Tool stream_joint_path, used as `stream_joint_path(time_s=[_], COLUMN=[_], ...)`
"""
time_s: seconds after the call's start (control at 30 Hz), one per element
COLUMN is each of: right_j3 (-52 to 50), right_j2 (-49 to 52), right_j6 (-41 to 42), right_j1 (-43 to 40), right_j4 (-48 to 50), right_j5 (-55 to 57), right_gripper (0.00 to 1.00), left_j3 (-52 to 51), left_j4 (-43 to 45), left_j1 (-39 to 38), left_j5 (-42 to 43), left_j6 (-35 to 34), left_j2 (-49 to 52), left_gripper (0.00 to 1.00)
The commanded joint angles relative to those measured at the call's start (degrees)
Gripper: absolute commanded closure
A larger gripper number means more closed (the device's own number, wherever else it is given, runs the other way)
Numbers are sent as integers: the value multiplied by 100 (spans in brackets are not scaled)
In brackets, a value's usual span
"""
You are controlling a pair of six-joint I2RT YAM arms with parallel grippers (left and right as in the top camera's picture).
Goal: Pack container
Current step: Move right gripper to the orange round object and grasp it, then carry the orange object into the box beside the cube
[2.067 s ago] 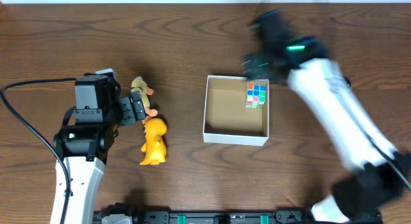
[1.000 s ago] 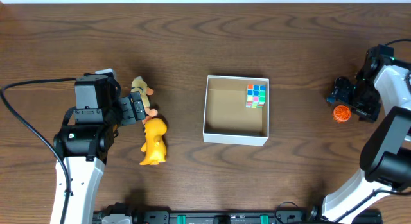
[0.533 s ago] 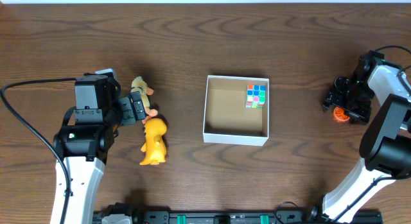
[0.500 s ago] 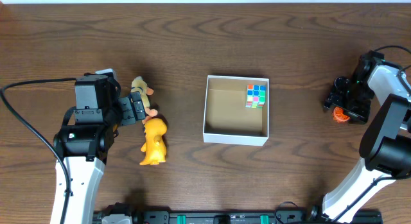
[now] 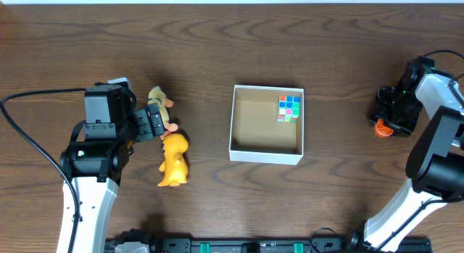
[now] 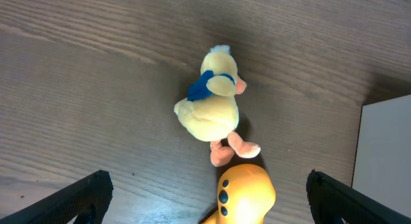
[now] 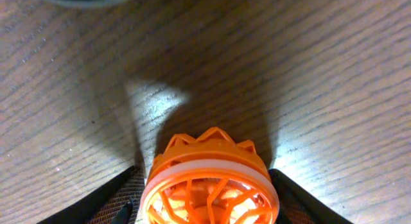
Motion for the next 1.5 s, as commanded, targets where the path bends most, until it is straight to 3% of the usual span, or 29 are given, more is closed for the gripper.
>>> stream_joint_path(time_s=[0.0,0.13,0.3,0.7,1.07,1.47], right_j3=[9,9,9,52,675,765], right_j2=[22,22,22,-503,-2277,-1729], right_j6=[-68,-118,-192,-227,-229,-236], right_j1=[-48,-48,-48,308,2258,4520], right_j4=[57,92,103,-136,-284,-48], right_j5=[-15,9,7,-46,-710,-704], right_gripper=[35,39,63,69,74,75], left_j3=[105,105,105,105,105,105], left_j4=[2,2,2,4,2,0], left_j1=[20,20,20,20,20,20], left_j5=[-4,-7,-4,-4,-4,-4], left_j6=[-28,-28,-28,-28,-28,-28], left_j2=[-20,-20,-20,-20,-20,-20], left_gripper=[2,2,2,2,2,2])
